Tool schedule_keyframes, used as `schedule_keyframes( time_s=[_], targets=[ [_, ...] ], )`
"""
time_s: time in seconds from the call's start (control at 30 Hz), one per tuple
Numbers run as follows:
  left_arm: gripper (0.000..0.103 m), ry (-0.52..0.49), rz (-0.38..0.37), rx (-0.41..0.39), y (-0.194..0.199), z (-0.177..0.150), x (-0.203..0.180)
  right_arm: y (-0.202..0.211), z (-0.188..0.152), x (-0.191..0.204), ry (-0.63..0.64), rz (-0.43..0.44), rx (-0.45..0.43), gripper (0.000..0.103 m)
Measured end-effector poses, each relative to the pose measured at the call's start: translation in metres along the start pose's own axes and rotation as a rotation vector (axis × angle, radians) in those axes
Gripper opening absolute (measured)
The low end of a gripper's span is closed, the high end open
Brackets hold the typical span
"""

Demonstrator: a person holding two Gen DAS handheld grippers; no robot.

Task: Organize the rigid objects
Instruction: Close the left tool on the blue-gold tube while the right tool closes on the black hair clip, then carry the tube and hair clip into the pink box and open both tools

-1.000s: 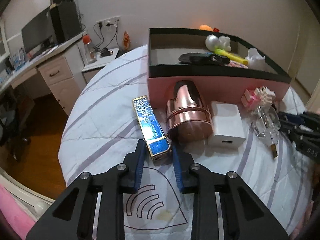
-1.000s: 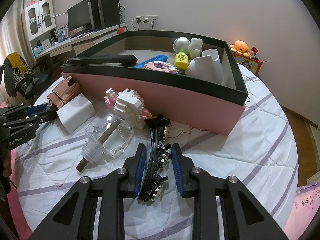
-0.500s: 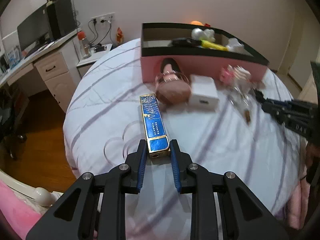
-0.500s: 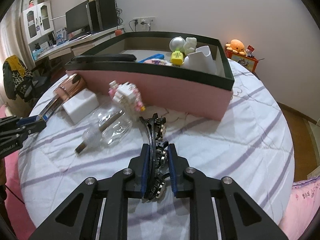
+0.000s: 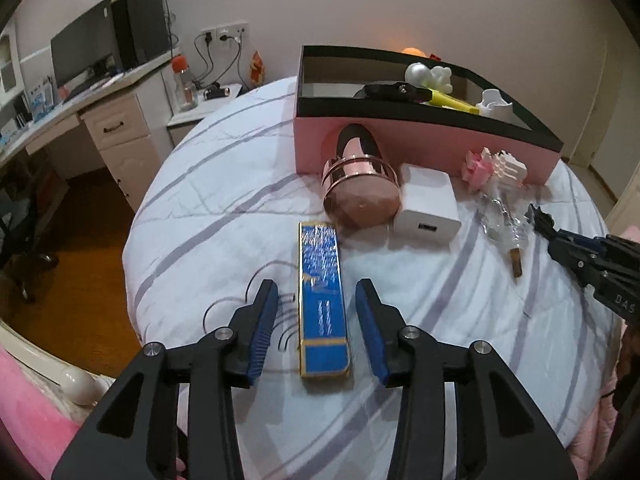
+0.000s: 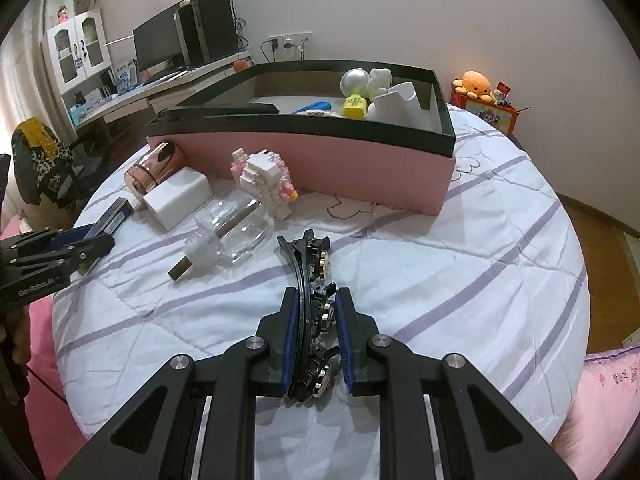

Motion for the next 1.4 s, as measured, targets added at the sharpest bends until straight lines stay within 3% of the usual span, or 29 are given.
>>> schedule_keyframes(
  time_s=[0.1, 0.13, 0.23, 0.37, 0.43, 0.53, 0.83, 1.07, 1.2, 1.3, 1.4],
  targets=[
    [0.039, -0.010, 0.005, -0.015, -0.002, 0.001, 0.000, -0.002, 0.002, 0.000, 0.006, -0.008, -0.003, 0.019],
    [0.031, -0.011, 0.001, -0.016, -0.001, 0.002, -0.001, -0.003, 0.003, 0.001, 0.007, -0.008, -0.004, 0.021],
    [0.020, -0.020, -0.001, -0.014, 0.003, 0.002, -0.002, -0.005, 0.004, 0.003, 0.015, -0.012, -0.012, 0.026],
    [0.020, -0.012, -0.038, -0.014, 0.007, -0.001, -0.005, -0.005, 0.003, 0.004, 0.034, -0.030, -0.017, 0.028],
    [0.020, -0.002, -0.068, -0.014, 0.012, -0.002, -0.008, -0.004, 0.003, 0.004, 0.039, -0.042, -0.022, 0.019],
    [0.020, -0.001, -0.115, -0.019, 0.018, -0.003, -0.015, 0.000, 0.001, 0.003, 0.027, -0.041, -0.024, 0.019],
    [0.020, -0.013, -0.144, -0.083, 0.050, 0.006, -0.026, 0.023, 0.007, 0.007, -0.001, -0.010, -0.071, 0.019],
    [0.020, -0.015, -0.162, -0.155, 0.078, 0.022, -0.032, 0.055, 0.024, 0.016, -0.071, 0.127, -0.160, 0.019],
    [0.020, -0.032, -0.163, -0.200, 0.096, 0.034, -0.040, 0.075, 0.037, 0.016, -0.071, 0.113, -0.226, 0.019],
    [0.020, -0.060, -0.102, -0.245, 0.112, 0.047, -0.043, 0.094, 0.049, 0.014, -0.061, 0.066, -0.291, 0.019],
    [0.020, -0.059, -0.092, -0.308, 0.134, 0.062, -0.045, 0.115, 0.063, 0.009, -0.063, 0.026, -0.354, 0.019]
  ],
)
Point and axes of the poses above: each gripper's, at about its wrist camera, not at the fingertips, and y roughly against the way its jaws point, x to its left, z to its top, the point moved 10 cm from there along -y, roughly the way its jaws point
